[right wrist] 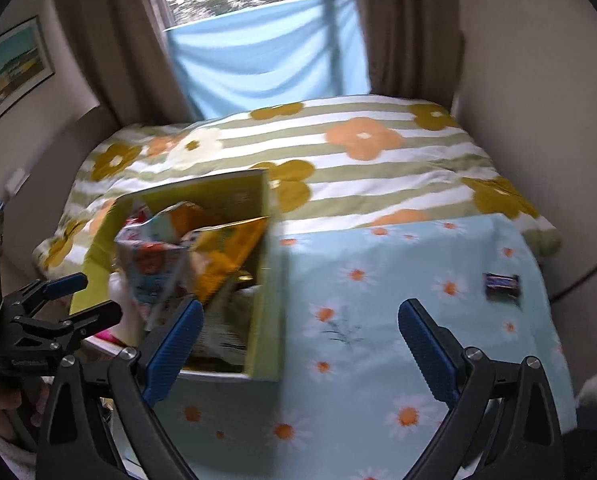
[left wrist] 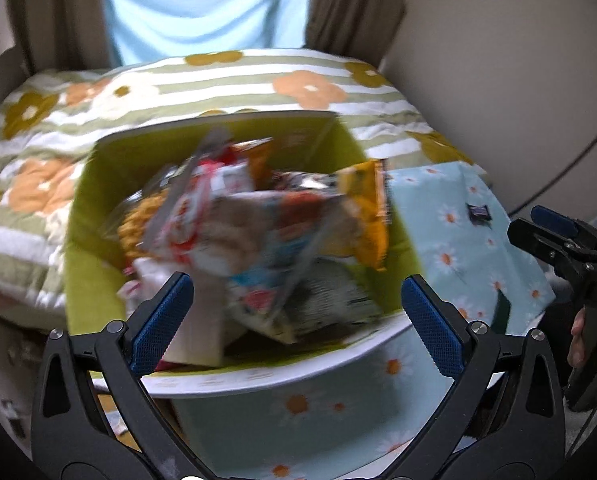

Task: Organize snacks
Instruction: 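Move both tools away from the box toward the Snickers bar and green pack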

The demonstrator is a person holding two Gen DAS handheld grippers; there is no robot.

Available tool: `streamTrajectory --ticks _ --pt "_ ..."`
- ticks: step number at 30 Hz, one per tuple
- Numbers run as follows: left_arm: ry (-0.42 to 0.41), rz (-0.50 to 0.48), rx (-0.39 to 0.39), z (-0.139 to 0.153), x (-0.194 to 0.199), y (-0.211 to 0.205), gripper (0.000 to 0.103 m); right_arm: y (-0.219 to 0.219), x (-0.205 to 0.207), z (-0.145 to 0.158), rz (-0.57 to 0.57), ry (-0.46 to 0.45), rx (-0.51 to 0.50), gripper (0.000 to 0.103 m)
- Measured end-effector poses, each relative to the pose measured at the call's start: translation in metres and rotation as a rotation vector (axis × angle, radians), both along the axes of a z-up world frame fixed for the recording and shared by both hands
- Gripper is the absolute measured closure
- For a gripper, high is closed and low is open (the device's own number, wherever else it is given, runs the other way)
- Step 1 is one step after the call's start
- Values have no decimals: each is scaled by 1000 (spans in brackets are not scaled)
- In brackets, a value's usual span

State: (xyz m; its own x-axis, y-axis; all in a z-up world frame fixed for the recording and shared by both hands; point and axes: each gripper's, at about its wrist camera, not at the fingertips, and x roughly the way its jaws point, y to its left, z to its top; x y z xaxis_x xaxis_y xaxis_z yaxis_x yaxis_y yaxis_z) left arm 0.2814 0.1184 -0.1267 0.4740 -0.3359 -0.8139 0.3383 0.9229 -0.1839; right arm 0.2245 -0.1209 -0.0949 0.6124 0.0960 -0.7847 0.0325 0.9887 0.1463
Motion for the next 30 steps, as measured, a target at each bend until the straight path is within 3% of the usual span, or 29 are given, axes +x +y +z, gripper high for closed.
streamTrajectory --ticks 8,15,18,21,24,30 --pt "-23 -62 24 8 -14 -75 0 -84 -19 18 -79 -51 -28 6" --pt "10 -104 15 -6 -43 -162 0 -171 -5 15 12 12 -34 6" --pt "55 -133 3 -24 -59 -206 0 -199 3 9 84 22 -94 6" --pt "77 -149 6 -41 -75 -245 0 -221 11 -1 137 44 -149 6" --pt "102 -163 11 -59 -88 -281 0 -245 21 -19 197 71 -131 6" --pt "145 -215 65 -101 -117 -338 0 -263 47 -73 367 109 -181 6"
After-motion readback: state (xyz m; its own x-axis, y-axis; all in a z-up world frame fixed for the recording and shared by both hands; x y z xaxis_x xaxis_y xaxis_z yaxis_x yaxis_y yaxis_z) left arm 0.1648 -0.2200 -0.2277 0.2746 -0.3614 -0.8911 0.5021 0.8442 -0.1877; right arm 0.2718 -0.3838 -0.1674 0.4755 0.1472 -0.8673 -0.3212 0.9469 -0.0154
